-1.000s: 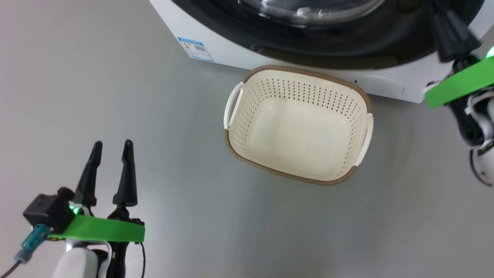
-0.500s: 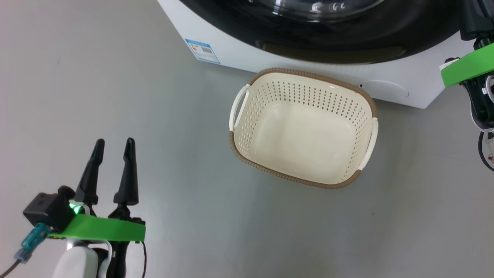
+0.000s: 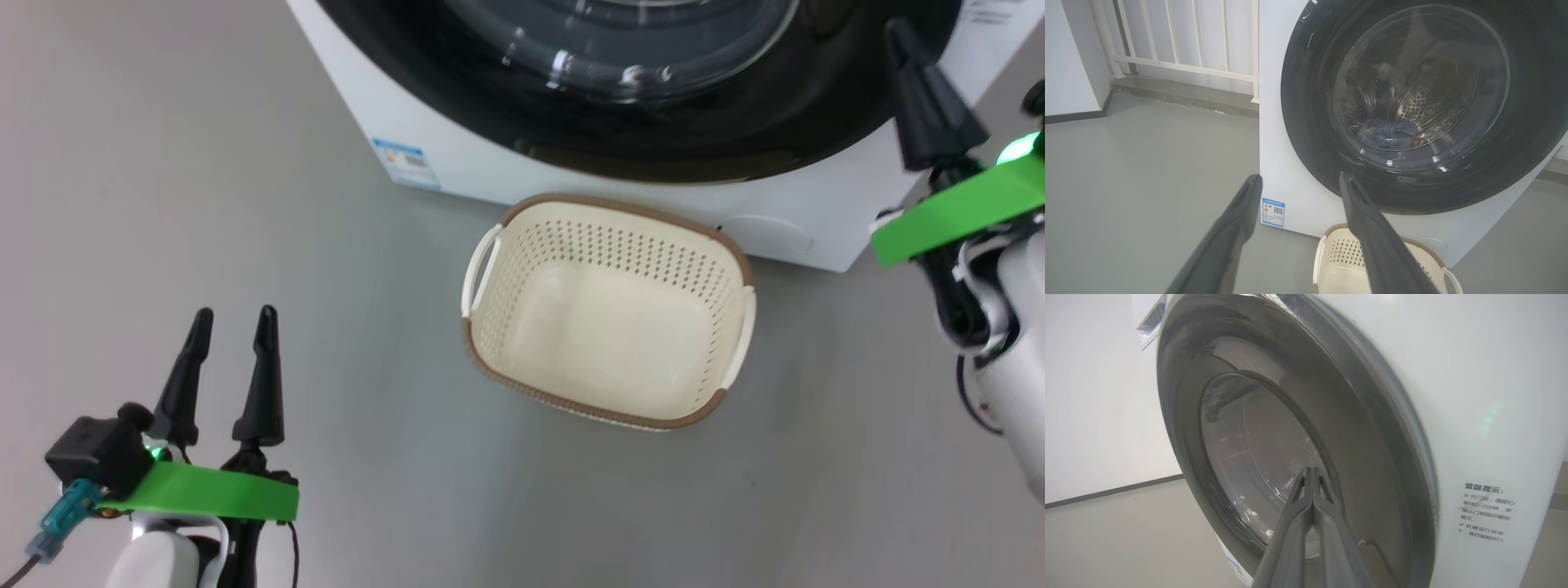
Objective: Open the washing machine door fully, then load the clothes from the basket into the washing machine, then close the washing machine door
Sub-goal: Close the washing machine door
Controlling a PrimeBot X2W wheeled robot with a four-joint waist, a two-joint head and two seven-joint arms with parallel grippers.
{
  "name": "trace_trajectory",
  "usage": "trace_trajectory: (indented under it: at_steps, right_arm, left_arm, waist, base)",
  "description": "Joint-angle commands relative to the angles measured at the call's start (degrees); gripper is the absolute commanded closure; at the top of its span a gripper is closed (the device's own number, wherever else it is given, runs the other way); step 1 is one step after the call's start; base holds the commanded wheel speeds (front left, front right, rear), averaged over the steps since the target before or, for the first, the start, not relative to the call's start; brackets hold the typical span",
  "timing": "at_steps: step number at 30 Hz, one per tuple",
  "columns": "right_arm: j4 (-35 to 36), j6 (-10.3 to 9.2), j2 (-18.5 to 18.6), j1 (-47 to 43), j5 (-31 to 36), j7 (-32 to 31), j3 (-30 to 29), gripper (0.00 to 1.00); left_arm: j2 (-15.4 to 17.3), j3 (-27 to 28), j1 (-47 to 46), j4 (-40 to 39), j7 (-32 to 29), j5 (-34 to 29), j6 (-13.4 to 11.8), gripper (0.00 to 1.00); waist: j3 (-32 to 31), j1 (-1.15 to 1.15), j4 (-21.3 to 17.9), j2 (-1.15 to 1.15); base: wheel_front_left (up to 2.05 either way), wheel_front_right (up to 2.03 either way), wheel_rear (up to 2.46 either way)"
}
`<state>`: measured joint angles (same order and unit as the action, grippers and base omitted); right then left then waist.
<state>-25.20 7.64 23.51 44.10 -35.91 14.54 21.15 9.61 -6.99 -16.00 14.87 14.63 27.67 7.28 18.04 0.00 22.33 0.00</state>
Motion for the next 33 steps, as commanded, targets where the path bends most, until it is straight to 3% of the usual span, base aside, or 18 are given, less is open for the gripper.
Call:
trace_trajectory:
  at_steps: [1, 17, 33]
  right_arm:
    - [2.3, -0.15, -0.4, -2.4, -0.8, 0.5, 0.8, 0.00]
    - [9.4, -0.15, -1.2, -16.1, 0.0, 0.5, 3.7, 0.00]
    - [14.9, -0.15, -3.7, -28.8, -0.2, 0.5, -3.6, 0.00]
  left_arm:
    - [2.3, 2.0, 0.4, -0.8, 0.4, -0.1, 0.2, 0.00]
    - [4.2, 2.1, 5.0, 0.2, 0.4, -0.2, 0.2, 0.00]
    - [3.2, 3.8, 9.9, -3.1, 0.4, -0.5, -0.7, 0.00]
  waist:
    - [-2.9, 0.00, -2.5, 0.00]
    - [-14.7, 0.00, -14.5, 0.00]
    - [-18.6, 0.00, -22.7, 0.00]
  base:
    - [0.00, 0.00, 0.00]
    - [0.00, 0.00, 0.00]
    - [0.00, 0.00, 0.00]
